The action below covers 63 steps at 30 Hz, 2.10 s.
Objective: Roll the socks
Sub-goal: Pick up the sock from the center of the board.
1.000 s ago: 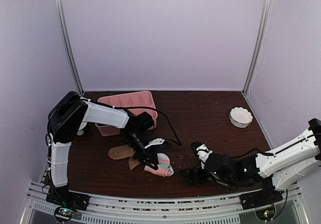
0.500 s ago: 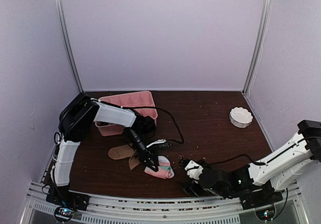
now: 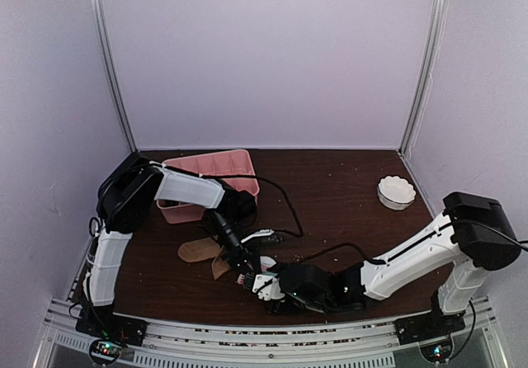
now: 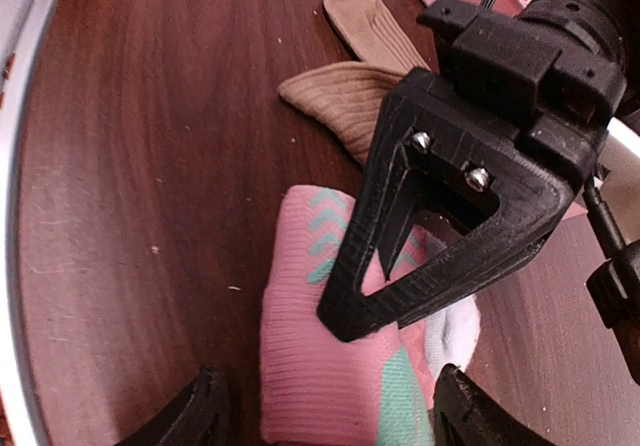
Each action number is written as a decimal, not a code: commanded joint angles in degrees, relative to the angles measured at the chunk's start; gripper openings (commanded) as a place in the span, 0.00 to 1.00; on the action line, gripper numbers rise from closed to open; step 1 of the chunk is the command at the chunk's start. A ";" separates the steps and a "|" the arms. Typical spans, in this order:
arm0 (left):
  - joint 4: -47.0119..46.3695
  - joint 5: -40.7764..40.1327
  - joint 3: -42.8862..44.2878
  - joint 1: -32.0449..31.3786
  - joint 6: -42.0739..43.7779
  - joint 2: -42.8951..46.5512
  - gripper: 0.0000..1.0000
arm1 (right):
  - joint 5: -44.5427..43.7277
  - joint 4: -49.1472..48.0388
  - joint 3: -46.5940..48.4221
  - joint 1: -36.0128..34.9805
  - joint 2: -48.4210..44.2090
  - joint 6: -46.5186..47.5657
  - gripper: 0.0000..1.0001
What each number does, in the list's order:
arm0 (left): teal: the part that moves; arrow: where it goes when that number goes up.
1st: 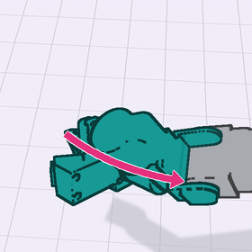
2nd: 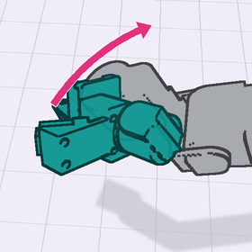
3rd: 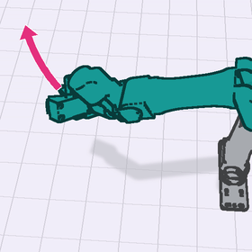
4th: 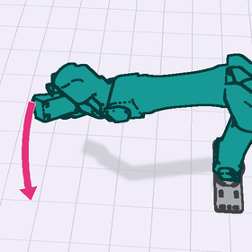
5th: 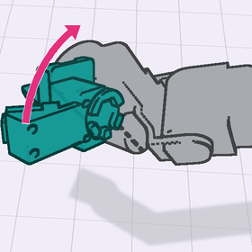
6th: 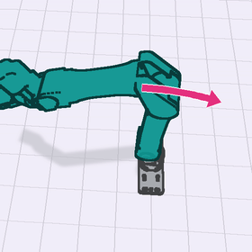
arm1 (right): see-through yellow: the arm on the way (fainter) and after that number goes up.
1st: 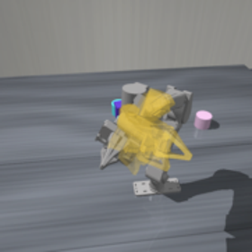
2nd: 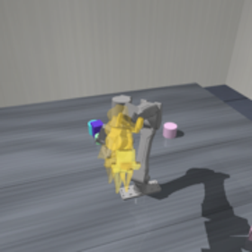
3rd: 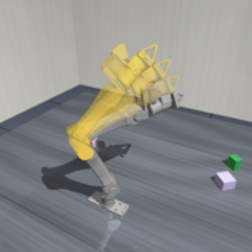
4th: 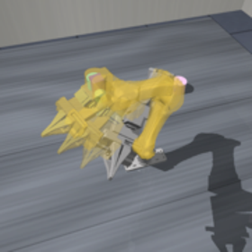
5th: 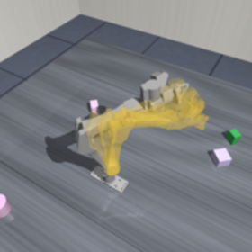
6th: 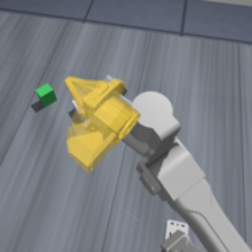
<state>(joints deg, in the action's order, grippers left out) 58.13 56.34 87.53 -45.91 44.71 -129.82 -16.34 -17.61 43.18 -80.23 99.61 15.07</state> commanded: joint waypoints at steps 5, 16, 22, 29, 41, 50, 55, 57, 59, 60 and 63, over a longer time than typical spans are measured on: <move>-0.40 -12.48 -1.62 -0.41 1.66 -3.44 0.19 | 4.46 5.67 4.14 3.51 4.27 6.03 0.53; -6.04 -11.38 -7.78 -1.11 3.27 4.04 0.49 | 12.28 11.14 4.26 7.57 7.35 -8.39 0.20; -25.55 -12.06 -21.67 -0.73 -0.38 20.34 0.64 | 20.66 15.81 3.16 11.20 7.21 -20.41 0.10; -27.80 -13.40 -25.30 -0.60 -0.04 26.91 0.95 | 23.13 22.05 0.41 11.28 7.36 -29.72 0.03; -31.53 -10.69 -25.36 3.27 -5.49 27.29 0.87 | 24.02 26.36 -3.63 11.43 5.24 -33.54 0.00; -30.14 -10.49 -27.89 3.08 0.70 30.46 0.83 | 36.56 20.56 -2.10 14.67 11.57 -44.03 0.00; -29.00 -13.35 -29.30 0.81 5.67 31.11 0.77 | 43.74 18.71 -2.42 19.20 17.14 -49.74 0.00; -29.71 -14.97 -29.89 -0.30 6.42 31.22 0.74 | 45.03 17.81 -3.14 20.33 17.32 -51.35 0.00; -30.59 -16.37 -30.25 -1.32 7.18 31.14 0.72 | 46.42 16.21 -4.25 21.50 17.03 -52.98 0.00; -30.88 -17.10 -30.26 -1.82 7.61 30.98 0.72 | 47.07 15.65 -4.69 22.18 17.14 -53.47 0.00; -32.70 -20.63 -30.25 -3.79 8.53 30.25 0.69 | 47.94 15.75 -5.32 23.44 17.49 -54.59 0.00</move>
<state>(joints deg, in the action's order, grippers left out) 28.34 40.18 57.65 -47.81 50.13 -99.85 32.42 -24.01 44.71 -58.11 109.36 -35.33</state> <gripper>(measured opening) 0.702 0.215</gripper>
